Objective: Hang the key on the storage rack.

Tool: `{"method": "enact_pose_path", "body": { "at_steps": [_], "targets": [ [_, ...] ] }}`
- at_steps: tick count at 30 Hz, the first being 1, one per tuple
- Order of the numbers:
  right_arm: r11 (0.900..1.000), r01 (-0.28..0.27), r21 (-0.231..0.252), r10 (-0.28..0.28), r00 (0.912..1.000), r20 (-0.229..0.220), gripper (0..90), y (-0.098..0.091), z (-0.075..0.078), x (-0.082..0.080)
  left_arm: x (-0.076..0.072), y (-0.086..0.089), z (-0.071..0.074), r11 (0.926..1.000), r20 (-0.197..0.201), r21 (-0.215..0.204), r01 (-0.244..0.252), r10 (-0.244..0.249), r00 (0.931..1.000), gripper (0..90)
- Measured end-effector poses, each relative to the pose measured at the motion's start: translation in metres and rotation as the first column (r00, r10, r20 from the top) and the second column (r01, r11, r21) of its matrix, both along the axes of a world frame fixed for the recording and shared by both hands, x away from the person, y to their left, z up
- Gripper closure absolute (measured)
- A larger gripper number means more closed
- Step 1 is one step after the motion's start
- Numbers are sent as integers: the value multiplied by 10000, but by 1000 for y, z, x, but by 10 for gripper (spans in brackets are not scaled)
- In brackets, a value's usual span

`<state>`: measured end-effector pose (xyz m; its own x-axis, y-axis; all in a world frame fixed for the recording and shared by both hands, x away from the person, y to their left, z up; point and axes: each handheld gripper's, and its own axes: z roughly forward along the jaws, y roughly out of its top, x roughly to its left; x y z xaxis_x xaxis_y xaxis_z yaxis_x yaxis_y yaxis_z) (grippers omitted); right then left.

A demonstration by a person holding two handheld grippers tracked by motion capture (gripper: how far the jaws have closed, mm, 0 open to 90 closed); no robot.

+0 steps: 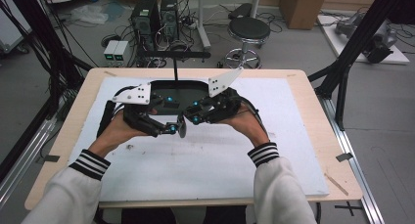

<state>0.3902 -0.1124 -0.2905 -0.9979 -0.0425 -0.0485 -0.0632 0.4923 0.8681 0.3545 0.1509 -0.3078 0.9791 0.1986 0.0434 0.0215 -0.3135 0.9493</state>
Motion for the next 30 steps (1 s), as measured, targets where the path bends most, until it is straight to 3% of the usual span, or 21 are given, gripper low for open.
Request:
{"method": "enact_pose_path", "body": {
  "at_steps": [2,6,10,30],
  "targets": [
    [9999,-22,-100,21,9999,-105,700,0,0,-1,0,-1,-1,9997,-3,231,16,-16,10000,319],
    [9998,-53,-200,52,9999,-91,700,2,0,-1,0,-1,-1,9998,36,207,69,-70,10000,401],
    [9997,-74,-247,71,9999,-142,700,4,-1,-1,0,-1,-1,9990,-14,439,41,-41,10000,494],
    [9993,-268,-262,266,9996,-64,700,5,-2,-2,-1,0,0,9985,-12,465,303,-302,9995,677]
  ]
}}
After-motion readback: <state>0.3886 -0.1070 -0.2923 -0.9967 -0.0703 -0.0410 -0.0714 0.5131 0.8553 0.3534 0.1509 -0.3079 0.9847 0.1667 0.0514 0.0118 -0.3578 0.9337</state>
